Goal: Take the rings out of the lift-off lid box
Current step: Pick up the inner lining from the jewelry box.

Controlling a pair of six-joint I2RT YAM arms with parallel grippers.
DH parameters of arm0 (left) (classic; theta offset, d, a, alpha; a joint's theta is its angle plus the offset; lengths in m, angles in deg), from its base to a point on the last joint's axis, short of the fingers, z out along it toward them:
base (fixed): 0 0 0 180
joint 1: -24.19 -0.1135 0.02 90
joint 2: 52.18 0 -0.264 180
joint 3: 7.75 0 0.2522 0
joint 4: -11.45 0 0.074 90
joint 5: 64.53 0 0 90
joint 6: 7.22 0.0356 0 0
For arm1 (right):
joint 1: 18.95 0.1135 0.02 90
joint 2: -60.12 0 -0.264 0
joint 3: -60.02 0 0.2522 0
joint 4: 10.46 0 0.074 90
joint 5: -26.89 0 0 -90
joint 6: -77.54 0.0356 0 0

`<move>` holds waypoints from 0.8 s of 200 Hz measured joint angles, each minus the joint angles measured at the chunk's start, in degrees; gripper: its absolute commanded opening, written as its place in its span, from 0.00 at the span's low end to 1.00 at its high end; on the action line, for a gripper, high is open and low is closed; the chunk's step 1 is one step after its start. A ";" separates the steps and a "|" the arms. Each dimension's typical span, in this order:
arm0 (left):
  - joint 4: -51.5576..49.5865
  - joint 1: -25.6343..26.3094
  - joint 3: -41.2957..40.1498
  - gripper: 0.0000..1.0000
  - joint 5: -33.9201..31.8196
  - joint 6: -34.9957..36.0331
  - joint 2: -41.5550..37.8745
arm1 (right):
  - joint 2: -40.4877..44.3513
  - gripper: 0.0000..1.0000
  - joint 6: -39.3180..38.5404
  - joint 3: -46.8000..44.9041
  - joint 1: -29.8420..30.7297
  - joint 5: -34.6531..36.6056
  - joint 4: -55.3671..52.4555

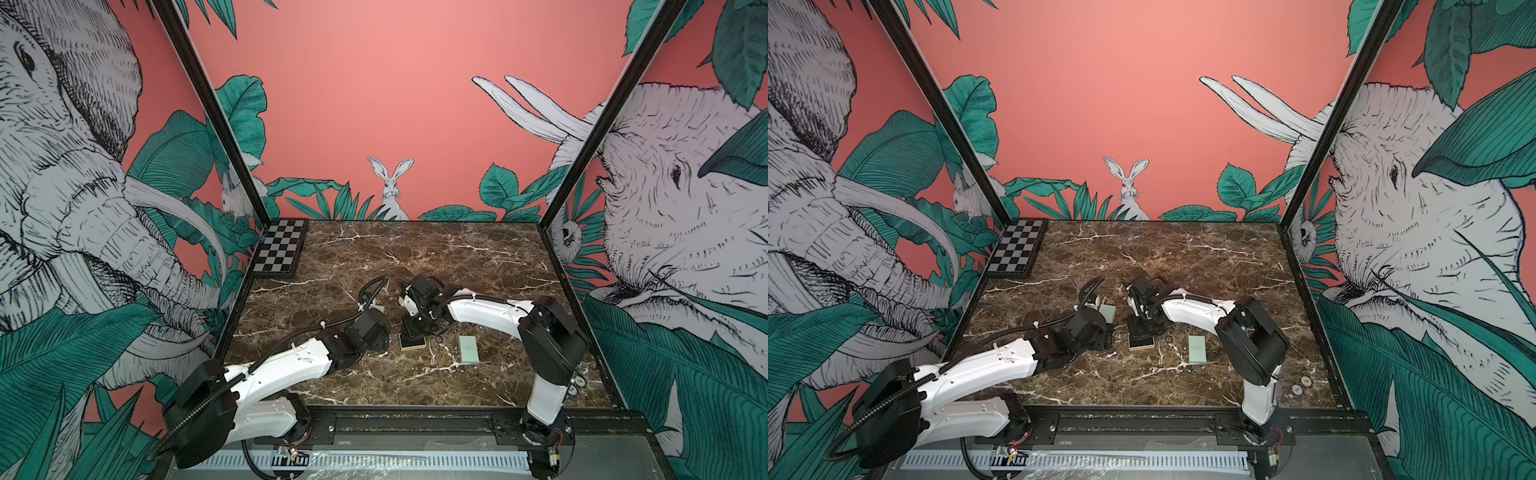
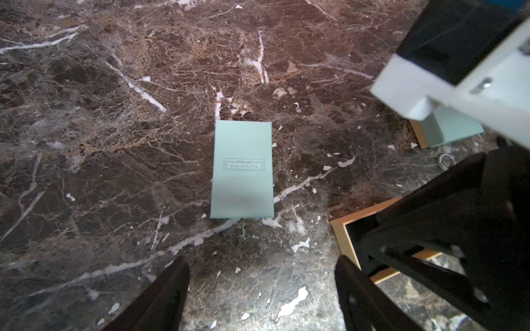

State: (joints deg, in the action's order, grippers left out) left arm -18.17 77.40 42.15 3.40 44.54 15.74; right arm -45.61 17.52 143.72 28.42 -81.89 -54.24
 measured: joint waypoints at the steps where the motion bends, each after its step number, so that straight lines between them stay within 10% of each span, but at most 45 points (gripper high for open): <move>1: 0.00 -0.02 0.00 0.82 -0.04 0.02 0.00 | -0.04 0.30 -0.02 0.04 0.00 0.00 -0.07; 84: 0.92 -1.29 0.00 0.82 -0.33 0.79 1.51 | -3.17 0.28 -0.37 1.25 1.31 1.36 -2.34; 160: 0.98 -1.64 0.00 0.82 -1.07 0.81 2.60 | -3.74 0.05 -2.69 2.25 2.08 4.37 -3.96</move>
State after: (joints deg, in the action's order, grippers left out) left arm -17.18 75.76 42.15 2.33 45.35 18.34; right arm -49.35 14.83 145.97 30.50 -77.52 -58.20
